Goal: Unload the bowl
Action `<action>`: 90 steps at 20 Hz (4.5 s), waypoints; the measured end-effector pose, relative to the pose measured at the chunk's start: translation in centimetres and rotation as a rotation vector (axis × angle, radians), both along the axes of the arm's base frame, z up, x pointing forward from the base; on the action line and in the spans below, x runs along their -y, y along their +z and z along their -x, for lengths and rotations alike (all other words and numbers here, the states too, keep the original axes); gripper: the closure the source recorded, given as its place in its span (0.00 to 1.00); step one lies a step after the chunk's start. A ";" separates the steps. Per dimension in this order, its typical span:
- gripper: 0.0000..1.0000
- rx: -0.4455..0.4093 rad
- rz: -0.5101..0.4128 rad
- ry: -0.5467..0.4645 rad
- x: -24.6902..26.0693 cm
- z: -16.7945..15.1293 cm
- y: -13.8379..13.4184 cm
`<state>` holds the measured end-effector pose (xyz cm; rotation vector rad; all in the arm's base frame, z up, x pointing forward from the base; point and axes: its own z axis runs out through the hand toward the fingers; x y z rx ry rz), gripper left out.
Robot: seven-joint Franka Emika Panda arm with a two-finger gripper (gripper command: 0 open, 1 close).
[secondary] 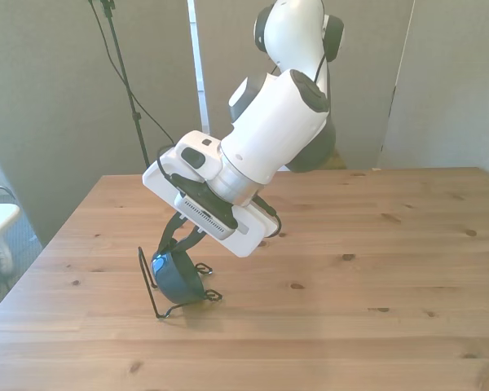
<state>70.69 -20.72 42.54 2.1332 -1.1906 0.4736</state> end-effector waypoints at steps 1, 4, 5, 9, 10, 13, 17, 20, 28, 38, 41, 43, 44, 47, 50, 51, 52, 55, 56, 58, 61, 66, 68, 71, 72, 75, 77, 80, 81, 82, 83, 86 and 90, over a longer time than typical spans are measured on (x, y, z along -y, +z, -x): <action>1.00 -0.012 0.014 -0.004 0.0 -0.1 0.0; 1.00 -0.029 0.052 -0.010 -0.5 -0.7 -0.1; 1.00 -0.036 0.067 -0.012 -0.8 -1.0 -0.2; 1.00 -0.074 0.118 -0.028 -1.8 -2.0 -0.5; 1.00 -0.086 0.132 -0.034 -2.1 -2.2 -0.7; 1.00 -0.119 0.186 -0.048 -2.8 -3.1 -1.2; 1.00 -0.138 0.238 -0.051 -3.4 -4.1 -1.8; 1.00 -0.120 0.243 -0.033 -4.5 -5.0 -1.4; 1.00 -0.084 0.263 0.027 -8.8 -7.1 -0.7; 1.00 0.073 0.180 0.164 -16.2 -8.9 3.6; 1.00 0.128 0.105 0.228 -19.0 -8.8 6.2; 1.00 0.157 0.033 0.273 -20.7 -8.2 8.4; 1.00 0.162 -0.005 0.294 -21.5 -7.8 9.5; 1.00 0.145 -0.118 0.340 -22.5 -6.0 11.7; 1.00 0.124 -0.218 0.362 -21.6 -3.9 13.8; 1.00 0.120 -0.252 0.369 -21.0 -3.2 14.4; 1.00 0.114 -0.290 0.379 -20.2 -2.4 14.9; 1.00 0.098 -0.404 0.409 -17.7 -0.2 15.5; 1.00 0.093 -0.432 0.415 -16.7 0.5 15.2; 1.00 0.077 -0.492 0.429 -14.9 1.6 13.7; 1.00 0.026 -0.580 0.462 -12.5 3.1 9.4; 1.00 -0.035 -0.676 0.554 -12.8 6.3 3.3; 1.00 -0.040 -0.707 0.565 -13.7 7.2 3.0; 1.00 -0.025 -0.764 0.544 -13.4 7.8 2.8; 1.00 -0.022 -0.785 0.525 -12.8 7.9 2.6; 1.00 -0.040 -0.854 0.453 -10.7 8.2 1.2; 1.00 -0.074 -0.879 0.413 -9.7 8.1 0.3; 1.00 -0.112 -0.898 0.343 -8.1 7.2 -1.3; 1.00 -0.121 -0.900 0.325 -7.5 6.8 -1.8; 1.00 -0.133 -0.904 0.311 -6.9 6.3 -2.3; 1.00 -0.142 -0.910 0.300 -6.3 5.9 -2.8; 1.00 -0.150 -0.945 0.271 -5.0 4.7 -4.0; 0.00 -0.158 -0.949 0.265 -4.3 3.6 -4.4</action>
